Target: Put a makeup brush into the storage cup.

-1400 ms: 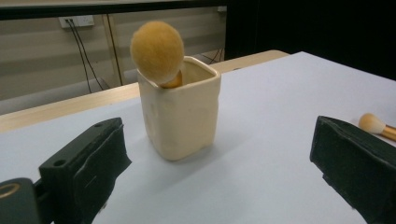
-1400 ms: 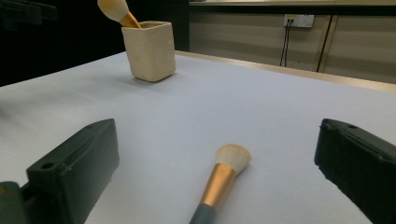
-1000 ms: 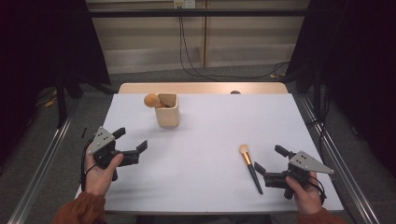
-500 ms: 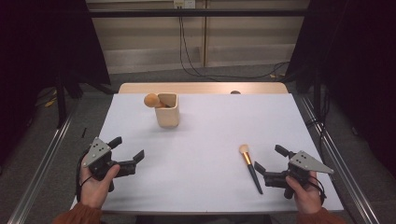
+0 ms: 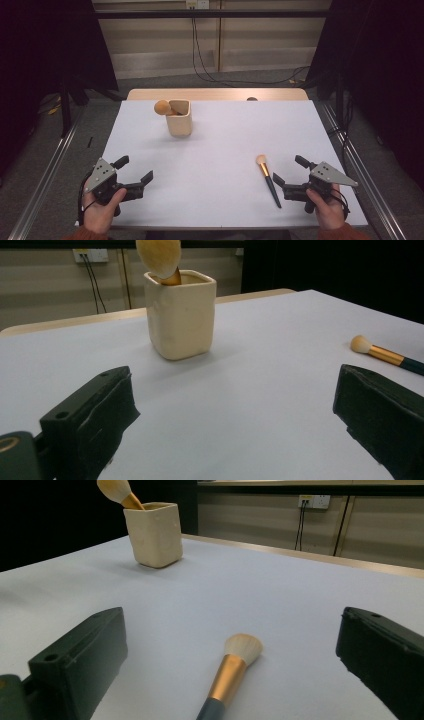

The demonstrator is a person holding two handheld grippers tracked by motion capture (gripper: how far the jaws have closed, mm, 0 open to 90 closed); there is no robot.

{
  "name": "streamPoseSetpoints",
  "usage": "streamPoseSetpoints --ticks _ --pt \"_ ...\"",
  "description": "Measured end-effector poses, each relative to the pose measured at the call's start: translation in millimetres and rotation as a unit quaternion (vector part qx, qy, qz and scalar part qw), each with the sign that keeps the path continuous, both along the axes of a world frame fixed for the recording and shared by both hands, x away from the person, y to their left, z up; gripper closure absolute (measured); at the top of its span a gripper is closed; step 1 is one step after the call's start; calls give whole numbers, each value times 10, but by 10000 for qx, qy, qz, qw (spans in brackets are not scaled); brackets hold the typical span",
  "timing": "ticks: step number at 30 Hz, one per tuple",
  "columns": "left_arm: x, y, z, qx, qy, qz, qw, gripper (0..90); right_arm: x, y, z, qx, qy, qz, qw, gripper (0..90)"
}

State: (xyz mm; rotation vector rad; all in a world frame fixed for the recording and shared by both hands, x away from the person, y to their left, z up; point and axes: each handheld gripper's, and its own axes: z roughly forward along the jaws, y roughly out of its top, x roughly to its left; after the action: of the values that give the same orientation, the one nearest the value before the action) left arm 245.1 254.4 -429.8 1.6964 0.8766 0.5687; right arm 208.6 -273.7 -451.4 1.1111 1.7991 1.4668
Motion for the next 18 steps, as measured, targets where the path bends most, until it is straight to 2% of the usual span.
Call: streamPoseSetpoints --ticks 10,15,18 --pt "0 32 -11 -15 -3 74 10000 31 -6 -28 -5 -21 18 3 10000 0" --pt "-2 42 -14 12 -73 1 10000 32 10 -16 -4 -65 26 22 10000 0" --pt "7 41 -30 31 -48 -38 10000 32 21 6 -3 -53 55 48 10000 0"
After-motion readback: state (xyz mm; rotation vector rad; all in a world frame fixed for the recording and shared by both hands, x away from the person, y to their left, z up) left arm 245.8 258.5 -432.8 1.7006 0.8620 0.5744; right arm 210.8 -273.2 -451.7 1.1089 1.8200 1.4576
